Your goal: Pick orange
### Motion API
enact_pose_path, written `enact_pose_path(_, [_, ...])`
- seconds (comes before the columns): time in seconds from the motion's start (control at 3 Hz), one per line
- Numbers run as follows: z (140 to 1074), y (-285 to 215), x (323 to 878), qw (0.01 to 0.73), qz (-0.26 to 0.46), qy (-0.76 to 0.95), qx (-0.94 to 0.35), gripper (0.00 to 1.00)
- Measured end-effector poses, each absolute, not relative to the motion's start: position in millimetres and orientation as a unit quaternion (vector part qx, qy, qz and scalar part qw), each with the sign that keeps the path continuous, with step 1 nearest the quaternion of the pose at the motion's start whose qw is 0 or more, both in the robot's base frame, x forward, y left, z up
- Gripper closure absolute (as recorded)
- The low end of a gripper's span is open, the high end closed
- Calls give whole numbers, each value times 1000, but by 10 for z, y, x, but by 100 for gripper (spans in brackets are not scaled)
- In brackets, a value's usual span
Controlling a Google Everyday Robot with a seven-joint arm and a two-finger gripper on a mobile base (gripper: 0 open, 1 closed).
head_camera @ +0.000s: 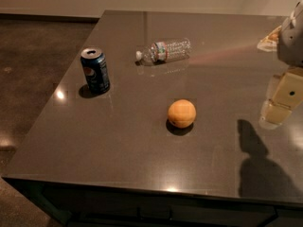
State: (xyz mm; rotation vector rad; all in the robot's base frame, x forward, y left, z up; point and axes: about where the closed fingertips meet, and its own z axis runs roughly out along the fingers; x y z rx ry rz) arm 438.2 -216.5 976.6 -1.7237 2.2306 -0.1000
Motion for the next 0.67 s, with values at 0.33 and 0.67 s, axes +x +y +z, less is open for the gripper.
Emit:
enact_pose_path(0.33, [9767,-2165,4382,160,-35,781,-603,0])
enact_pose_path(0.67, [9742,-1963,4448,164,-20,777,-607,0])
